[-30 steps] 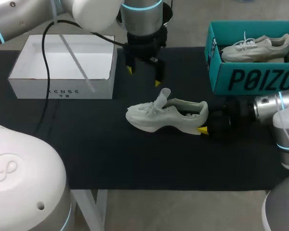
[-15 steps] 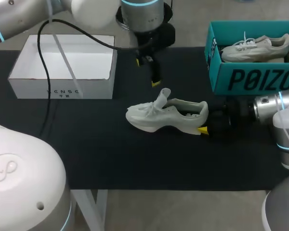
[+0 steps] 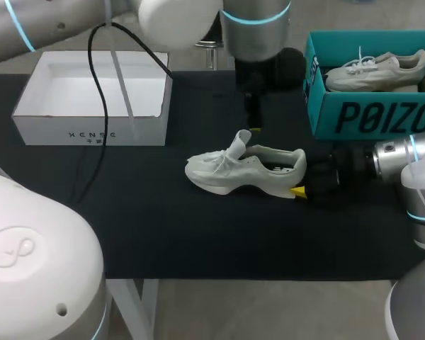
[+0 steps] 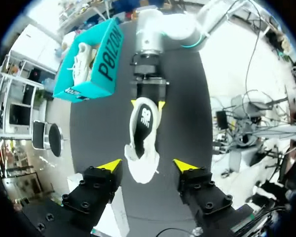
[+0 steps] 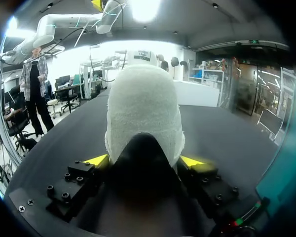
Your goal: Take the shoe out of the shoebox, open the shoe tongue, remove and reinsert the insole, then place the shoe into the shoebox
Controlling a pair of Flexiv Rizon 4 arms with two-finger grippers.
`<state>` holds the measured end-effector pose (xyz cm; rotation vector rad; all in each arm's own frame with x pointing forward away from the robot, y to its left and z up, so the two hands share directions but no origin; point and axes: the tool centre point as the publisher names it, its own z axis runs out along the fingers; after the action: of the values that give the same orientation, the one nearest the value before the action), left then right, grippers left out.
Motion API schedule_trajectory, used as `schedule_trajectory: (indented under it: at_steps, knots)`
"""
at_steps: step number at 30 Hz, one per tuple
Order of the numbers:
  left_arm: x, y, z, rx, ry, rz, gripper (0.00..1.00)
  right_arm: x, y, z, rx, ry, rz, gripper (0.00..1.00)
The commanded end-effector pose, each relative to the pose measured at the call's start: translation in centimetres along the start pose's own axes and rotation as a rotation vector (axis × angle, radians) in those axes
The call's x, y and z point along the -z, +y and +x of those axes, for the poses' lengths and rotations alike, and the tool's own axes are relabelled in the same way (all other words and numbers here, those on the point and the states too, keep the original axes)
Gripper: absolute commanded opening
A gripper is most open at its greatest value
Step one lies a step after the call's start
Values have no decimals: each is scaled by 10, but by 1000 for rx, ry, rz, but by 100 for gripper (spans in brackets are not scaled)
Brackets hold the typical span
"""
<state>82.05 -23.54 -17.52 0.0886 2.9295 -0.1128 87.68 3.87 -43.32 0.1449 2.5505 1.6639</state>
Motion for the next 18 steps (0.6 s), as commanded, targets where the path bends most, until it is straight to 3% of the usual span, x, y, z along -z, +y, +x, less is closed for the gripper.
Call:
schedule_trajectory:
  at_steps: [1, 9, 18]
  knots:
    - [-18, -5, 6, -495, -48, 85, 0, -2, -3, 0, 1, -1, 1, 0]
    - [-49, -12, 1, -417, 9, 62, 0, -2, -3, 0, 1, -1, 1, 0]
    - [-79, -19, -15, -412, -2, 58, 0, -2, -3, 0, 1, -1, 1, 0]
